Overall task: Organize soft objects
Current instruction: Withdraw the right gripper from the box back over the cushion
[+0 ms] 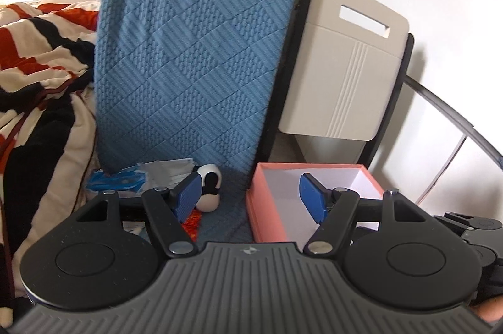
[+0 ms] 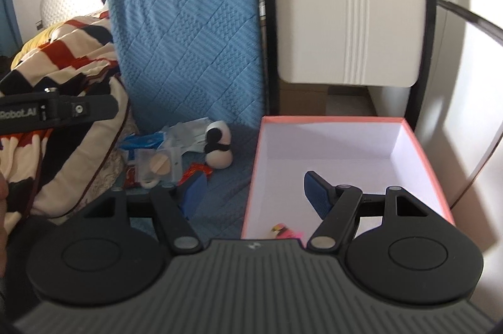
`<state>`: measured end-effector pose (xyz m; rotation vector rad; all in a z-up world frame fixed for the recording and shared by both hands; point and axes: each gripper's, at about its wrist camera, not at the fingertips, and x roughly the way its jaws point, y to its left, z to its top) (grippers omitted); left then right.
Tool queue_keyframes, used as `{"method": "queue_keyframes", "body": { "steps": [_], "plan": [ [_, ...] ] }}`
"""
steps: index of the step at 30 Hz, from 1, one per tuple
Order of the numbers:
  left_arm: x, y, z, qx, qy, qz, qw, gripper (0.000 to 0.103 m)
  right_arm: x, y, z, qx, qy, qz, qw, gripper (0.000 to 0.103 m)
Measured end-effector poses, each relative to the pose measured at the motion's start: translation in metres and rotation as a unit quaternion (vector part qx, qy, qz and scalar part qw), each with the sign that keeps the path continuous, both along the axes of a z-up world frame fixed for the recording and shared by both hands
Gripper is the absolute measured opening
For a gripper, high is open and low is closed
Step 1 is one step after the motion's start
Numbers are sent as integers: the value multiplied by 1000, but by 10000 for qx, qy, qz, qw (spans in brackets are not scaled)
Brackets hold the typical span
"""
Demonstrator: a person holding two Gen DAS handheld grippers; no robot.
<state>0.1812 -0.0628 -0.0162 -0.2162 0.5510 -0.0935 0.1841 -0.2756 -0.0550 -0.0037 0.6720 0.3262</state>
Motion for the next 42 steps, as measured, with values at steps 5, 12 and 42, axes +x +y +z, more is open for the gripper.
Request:
{"method": "queue_keyframes", "body": {
  "steps": [5,12,42],
  "plan": [
    [-8,19,-12,95,53,19,9999,74,-6,20,-9,0,31,176,9998,71],
    [-12,44,-28,29,124,253,9996,74,-9,46,-31,-31,96,346,9994,71],
    [-36,85,-105,-90,283,351,9989,74,-31,99,-101,-186,403,305,9985,71]
  ]
}}
